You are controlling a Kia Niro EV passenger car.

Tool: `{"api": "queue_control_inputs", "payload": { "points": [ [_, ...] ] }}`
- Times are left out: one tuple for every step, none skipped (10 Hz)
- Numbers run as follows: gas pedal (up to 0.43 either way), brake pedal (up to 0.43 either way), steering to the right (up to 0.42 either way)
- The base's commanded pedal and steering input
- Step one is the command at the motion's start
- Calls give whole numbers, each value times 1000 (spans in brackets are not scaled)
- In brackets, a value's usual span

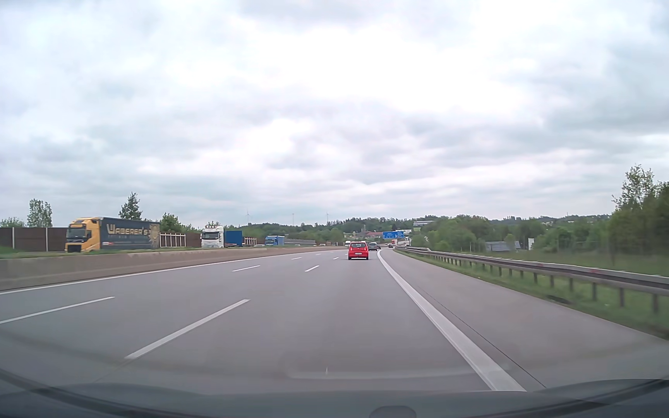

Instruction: Follow the waypoints while adhering to traffic rules and regulations

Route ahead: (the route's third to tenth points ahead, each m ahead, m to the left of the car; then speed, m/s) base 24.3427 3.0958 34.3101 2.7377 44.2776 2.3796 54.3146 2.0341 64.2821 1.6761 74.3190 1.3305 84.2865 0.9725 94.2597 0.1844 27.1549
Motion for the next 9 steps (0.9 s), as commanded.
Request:
{"api": "queue_control_inputs", "payload": {
  "points": [
    [177, 0, 0],
    [177, 0, 1],
    [177, 0, 1],
    [169, 0, 2],
    [169, 0, 3],
    [169, 0, 3],
    [169, 0, 3],
    [169, 0, 3],
    [169, 0, 3]
  ]
}}
